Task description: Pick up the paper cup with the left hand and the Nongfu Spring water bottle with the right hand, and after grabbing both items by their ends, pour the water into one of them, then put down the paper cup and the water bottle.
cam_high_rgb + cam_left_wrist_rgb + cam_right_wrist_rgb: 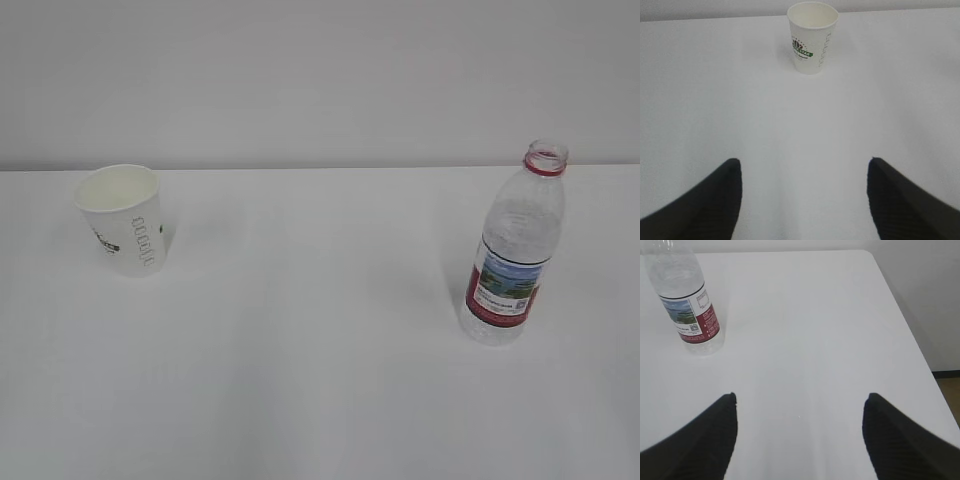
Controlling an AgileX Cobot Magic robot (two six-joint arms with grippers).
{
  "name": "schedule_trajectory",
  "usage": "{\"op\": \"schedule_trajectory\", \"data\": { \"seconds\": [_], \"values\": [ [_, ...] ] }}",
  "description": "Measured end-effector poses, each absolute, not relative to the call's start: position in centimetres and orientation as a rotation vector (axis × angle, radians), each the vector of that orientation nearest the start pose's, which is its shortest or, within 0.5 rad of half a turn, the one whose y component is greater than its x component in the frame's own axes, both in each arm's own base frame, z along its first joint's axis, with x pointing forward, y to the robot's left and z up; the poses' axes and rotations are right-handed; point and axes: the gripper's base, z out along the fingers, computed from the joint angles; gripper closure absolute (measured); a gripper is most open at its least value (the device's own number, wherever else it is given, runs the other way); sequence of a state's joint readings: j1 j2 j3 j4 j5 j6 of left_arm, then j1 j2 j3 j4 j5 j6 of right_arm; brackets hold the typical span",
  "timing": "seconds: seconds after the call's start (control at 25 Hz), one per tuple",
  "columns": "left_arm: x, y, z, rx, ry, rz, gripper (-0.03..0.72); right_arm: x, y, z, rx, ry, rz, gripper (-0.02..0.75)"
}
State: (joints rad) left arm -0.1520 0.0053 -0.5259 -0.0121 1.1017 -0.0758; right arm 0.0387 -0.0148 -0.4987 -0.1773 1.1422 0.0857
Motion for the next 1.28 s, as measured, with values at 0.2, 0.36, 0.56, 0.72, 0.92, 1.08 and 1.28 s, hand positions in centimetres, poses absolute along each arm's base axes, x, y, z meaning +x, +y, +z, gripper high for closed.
{"op": "schedule_trajectory", "data": {
  "seconds": [0.2, 0.36, 0.56, 0.72, 0.92, 1.08, 1.28],
  "values": [
    [-0.89, 0.04, 28.11, 0.080, 2.067, -0.155, 0.118, -1.07, -1.50, 27.14, 0.068, 2.101, -0.139, 0.151],
    [-0.89, 0.04, 28.11, 0.080, 2.067, -0.155, 0.118, -1.07, -1.50, 27.14, 0.068, 2.101, -0.139, 0.151],
    [-0.89, 0.04, 28.11, 0.080, 2.067, -0.155, 0.118, -1.07, -1.50, 27.14, 0.068, 2.101, -0.139, 0.150],
    [-0.89, 0.04, 28.11, 0.080, 2.067, -0.155, 0.118, -1.07, -1.50, 27.14, 0.068, 2.101, -0.139, 0.150],
    [-0.89, 0.04, 28.11, 0.080, 2.067, -0.155, 0.114, -1.07, -1.50, 27.14, 0.068, 2.101, -0.139, 0.150],
    [-0.89, 0.04, 28.11, 0.080, 2.067, -0.155, 0.118, -1.07, -1.50, 27.14, 0.068, 2.101, -0.139, 0.151],
    [-0.89, 0.04, 28.11, 0.080, 2.067, -0.155, 0.118, -1.07, -1.50, 27.14, 0.068, 2.101, -0.139, 0.151]
  ]
}}
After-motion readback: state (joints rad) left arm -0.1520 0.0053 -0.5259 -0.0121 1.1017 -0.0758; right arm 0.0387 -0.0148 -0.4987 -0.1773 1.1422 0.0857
